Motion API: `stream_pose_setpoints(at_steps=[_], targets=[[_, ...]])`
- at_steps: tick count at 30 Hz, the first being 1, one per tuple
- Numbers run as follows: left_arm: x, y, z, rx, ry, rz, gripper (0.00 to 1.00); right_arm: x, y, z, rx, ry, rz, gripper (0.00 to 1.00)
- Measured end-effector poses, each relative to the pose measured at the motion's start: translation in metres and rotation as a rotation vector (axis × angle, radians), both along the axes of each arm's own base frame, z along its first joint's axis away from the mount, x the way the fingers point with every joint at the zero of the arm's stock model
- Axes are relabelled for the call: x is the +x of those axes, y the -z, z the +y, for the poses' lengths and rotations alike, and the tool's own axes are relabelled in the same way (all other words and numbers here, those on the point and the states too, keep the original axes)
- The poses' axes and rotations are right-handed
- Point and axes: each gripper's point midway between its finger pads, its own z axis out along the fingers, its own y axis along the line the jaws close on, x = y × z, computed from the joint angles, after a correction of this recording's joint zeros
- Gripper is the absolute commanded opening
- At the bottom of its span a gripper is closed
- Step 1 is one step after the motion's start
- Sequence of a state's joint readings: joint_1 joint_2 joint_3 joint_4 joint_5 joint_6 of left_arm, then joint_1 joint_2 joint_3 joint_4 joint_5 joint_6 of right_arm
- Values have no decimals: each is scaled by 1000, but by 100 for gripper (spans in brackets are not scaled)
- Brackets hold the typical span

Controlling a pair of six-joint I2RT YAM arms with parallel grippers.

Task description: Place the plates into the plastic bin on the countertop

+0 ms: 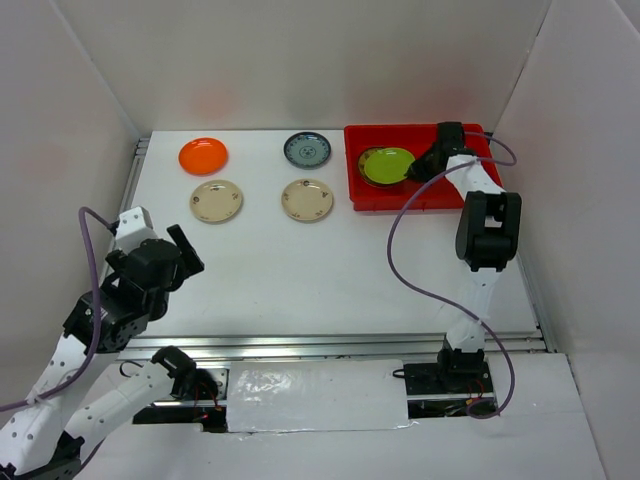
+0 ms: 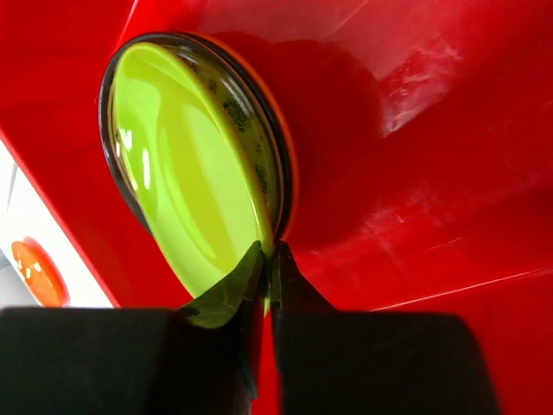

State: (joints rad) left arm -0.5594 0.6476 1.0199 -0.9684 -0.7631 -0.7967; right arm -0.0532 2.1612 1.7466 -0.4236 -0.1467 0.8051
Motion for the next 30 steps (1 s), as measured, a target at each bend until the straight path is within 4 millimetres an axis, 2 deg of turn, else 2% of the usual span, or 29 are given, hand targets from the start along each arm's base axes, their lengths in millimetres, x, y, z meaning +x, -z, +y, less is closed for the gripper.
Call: stream_pose_setpoints(at_steps=[1, 2, 3, 4, 5, 10, 13, 15, 17, 19, 20, 22, 23, 25, 27, 29, 30], targets=[[1, 1, -1, 4, 6, 5, 99, 0, 0, 1, 3, -5, 5, 28], [2, 2, -2, 9, 10, 14, 99, 2, -1, 3, 8, -14, 5, 45], [3, 4, -4, 15, 14, 24, 99, 6, -5, 5, 10, -23, -8, 80], [4, 6, -5, 20, 17, 34, 99, 11, -12, 7, 14, -34, -27, 93], [6, 8, -6, 24, 21, 44, 99, 15, -20, 9, 10, -49, -48, 100], [8, 12, -10, 29, 34, 64, 99, 25, -53, 21, -8, -105, -130, 100], [10, 14, -12, 41, 46, 77, 99, 20, -71, 22, -67, -97, -123, 100], [12, 17, -14, 50, 47, 93, 99, 17, -90, 20, -119, -82, -128, 100], [17, 25, -17, 58, 46, 134, 99, 5, -117, 22, -160, -74, -161, 100], [26, 35, -25, 23, 41, 182, 99, -25, -139, 32, -181, -90, -215, 100], [33, 40, -29, 1, 40, 196, 99, -55, -148, 43, -182, -120, -239, 100], [54, 58, -41, -64, 37, 219, 99, -118, -163, 80, -161, -219, -312, 100], [65, 70, -43, -96, 26, 243, 99, -157, -172, 107, -131, -303, -359, 100], [90, 94, -39, -151, -14, 284, 99, -233, -190, 164, -32, -502, -520, 100], [116, 120, -33, -222, -45, 309, 99, -308, -193, 199, 93, -689, -638, 100], [138, 146, -23, -312, -66, 282, 99, -358, -197, 209, 194, -786, -747, 100], [142, 158, -17, -350, -82, 270, 99, -372, -194, 212, 225, -824, -762, 100]])
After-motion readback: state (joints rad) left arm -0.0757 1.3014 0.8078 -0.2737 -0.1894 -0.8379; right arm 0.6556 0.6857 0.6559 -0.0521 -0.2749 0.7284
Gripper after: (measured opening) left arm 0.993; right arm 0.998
